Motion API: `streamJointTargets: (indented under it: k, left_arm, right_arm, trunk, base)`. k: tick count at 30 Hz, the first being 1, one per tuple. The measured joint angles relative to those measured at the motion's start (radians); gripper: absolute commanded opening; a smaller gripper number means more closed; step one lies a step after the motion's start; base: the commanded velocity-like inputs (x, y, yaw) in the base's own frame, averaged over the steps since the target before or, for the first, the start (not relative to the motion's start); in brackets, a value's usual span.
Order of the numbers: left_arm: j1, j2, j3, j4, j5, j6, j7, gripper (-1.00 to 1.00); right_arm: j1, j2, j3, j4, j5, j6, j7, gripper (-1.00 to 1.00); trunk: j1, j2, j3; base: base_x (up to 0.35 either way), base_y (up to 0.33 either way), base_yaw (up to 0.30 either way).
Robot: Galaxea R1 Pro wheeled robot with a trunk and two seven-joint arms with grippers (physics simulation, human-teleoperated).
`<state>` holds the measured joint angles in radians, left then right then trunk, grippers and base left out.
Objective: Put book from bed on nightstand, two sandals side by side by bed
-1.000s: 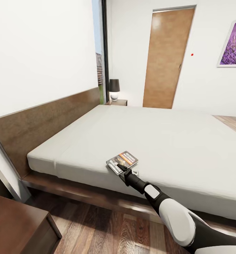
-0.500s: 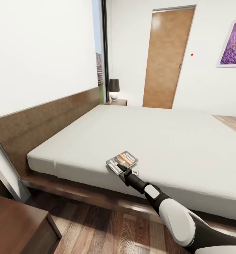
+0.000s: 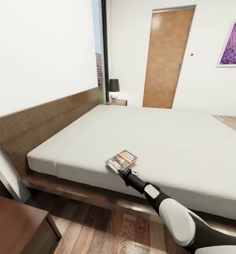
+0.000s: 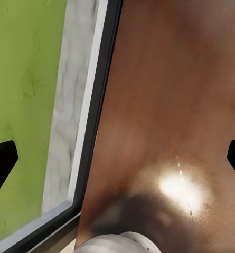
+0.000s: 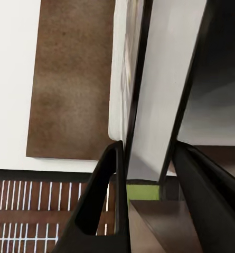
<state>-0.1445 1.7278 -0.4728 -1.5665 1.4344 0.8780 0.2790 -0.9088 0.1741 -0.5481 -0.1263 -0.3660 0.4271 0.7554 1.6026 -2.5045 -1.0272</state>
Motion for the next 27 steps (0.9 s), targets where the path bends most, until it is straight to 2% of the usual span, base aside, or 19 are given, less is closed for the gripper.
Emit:
streamJointTargets:
  k: [9,15,23,25,27]
  left_arm:
    - [-0.001,0.0,-0.002,-0.001,-0.001,0.0,0.0,1.0]
    - [-0.002,0.0,-0.001,-0.001,-0.023,0.0,-0.001,1.0]
    - [-0.002,-0.001,0.0,-0.001,-0.033,0.0,-0.001,1.0]
    - [-0.001,-0.001,0.001,-0.001,-0.033,0.0,-0.001,1.0]
    - [0.001,-0.001,0.003,-0.001,-0.033,0.0,-0.001,1.0]
  right_arm:
    - [-0.001,0.0,0.001,0.0,0.001,0.003,-0.004,-1.0]
    - [-0.003,0.0,0.003,0.001,0.003,0.005,-0.007,-1.0]
    - [-0.003,0.0,0.006,0.0,0.004,0.007,-0.006,-1.0]
    - [-0.003,0.0,0.004,0.002,0.004,0.009,-0.012,-1.0]
    - [-0.005,0.0,-0.016,-0.002,-0.002,-0.01,-0.014,-1.0]
  trunk:
    - [0.0,0.0,0.0]
    - [0.0,0.0,0.0]
    - [0.0,0.0,0.0]
    - [0.004,0.0,0.008]
    - [0.004,0.001,0.015]
  base:
    - [0.0,0.0,0.0]
    - [0.0,0.0,0.0]
    - [0.0,0.0,0.0]
    - [0.0,0.0,0.0]
    - [0.0,0.0,0.0]
